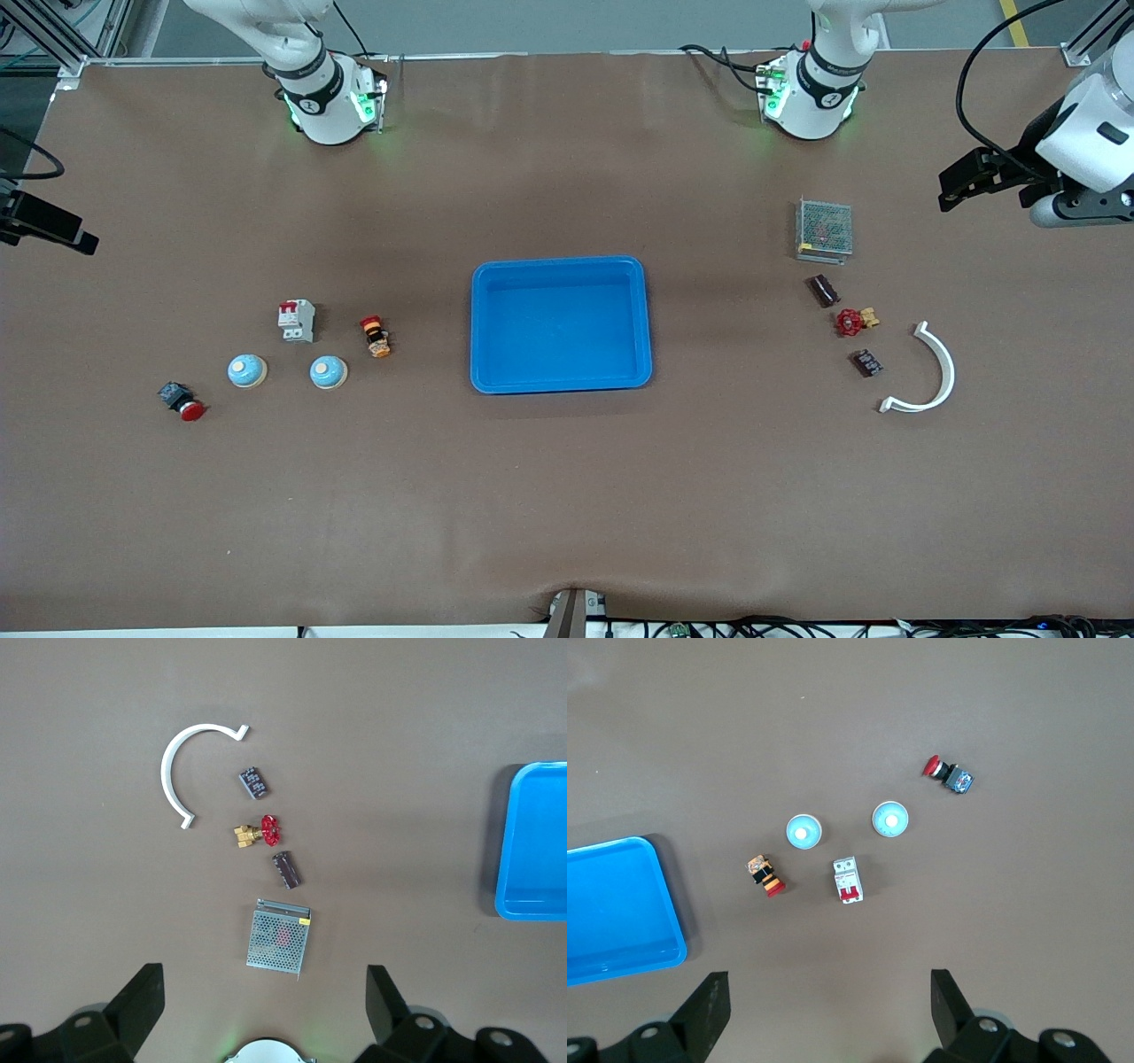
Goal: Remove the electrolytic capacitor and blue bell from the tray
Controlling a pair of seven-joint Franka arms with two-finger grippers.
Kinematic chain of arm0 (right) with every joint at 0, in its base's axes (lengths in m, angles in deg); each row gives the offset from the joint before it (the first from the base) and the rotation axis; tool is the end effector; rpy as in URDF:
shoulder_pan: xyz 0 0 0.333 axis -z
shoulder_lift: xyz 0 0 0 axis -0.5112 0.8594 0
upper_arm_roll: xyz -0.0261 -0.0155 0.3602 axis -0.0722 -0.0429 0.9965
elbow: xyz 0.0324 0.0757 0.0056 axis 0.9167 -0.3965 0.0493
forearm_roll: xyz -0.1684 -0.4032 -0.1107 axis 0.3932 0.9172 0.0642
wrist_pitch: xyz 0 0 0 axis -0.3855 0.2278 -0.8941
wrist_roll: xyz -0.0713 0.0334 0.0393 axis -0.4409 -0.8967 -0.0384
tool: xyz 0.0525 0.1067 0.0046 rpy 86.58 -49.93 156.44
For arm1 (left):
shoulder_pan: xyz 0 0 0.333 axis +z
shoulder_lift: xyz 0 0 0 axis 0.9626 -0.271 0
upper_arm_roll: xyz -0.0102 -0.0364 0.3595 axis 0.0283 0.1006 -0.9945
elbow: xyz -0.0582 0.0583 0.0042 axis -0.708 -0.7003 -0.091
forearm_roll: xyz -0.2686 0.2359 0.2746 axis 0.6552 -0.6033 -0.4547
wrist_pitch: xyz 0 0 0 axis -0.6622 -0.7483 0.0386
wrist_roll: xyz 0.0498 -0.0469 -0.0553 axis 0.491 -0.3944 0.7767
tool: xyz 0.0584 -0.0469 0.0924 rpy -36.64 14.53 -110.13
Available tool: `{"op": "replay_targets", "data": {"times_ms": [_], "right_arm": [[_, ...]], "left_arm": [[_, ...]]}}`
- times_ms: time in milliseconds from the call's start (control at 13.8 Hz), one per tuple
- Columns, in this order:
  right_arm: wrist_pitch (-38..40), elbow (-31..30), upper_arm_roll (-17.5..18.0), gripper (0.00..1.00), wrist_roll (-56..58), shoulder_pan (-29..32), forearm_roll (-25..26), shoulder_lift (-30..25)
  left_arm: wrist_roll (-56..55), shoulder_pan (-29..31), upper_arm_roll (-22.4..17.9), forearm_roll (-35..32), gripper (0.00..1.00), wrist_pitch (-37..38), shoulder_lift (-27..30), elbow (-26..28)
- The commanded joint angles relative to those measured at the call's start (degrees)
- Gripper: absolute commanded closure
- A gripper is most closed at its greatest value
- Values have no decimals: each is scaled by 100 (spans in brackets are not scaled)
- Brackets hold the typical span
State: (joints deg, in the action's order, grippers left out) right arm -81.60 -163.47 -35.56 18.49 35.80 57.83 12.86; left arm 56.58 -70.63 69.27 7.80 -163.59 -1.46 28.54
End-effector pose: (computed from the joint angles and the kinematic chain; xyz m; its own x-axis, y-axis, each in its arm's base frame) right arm 0.6380 -0.0454 0.7009 0.9856 -0.1567 -0.0642 -0.1598 -0.9860 -0.0470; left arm 0.5731 -0.0534 0.6582 0.9970 0.0259 -0.0728 0.0238 -0.9993 -0.0299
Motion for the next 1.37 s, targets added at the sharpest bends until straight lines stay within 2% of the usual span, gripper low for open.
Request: {"op": "replay_targets", "data": {"times_ms": [0,939,1300], "right_arm": [[6,-181,-207,0,-21,-180,-63,-180],[-346,-558,-207,0,-12,-224,-54,-198],[-812,-1262,-216,0,-21,-233,-54,-646]], "left_arm": [[1,39,24,46,0,-55,170,139],[1,30,33,11,0,-19,170,95],[-8,22,33,20,0,60,179,60]]}}
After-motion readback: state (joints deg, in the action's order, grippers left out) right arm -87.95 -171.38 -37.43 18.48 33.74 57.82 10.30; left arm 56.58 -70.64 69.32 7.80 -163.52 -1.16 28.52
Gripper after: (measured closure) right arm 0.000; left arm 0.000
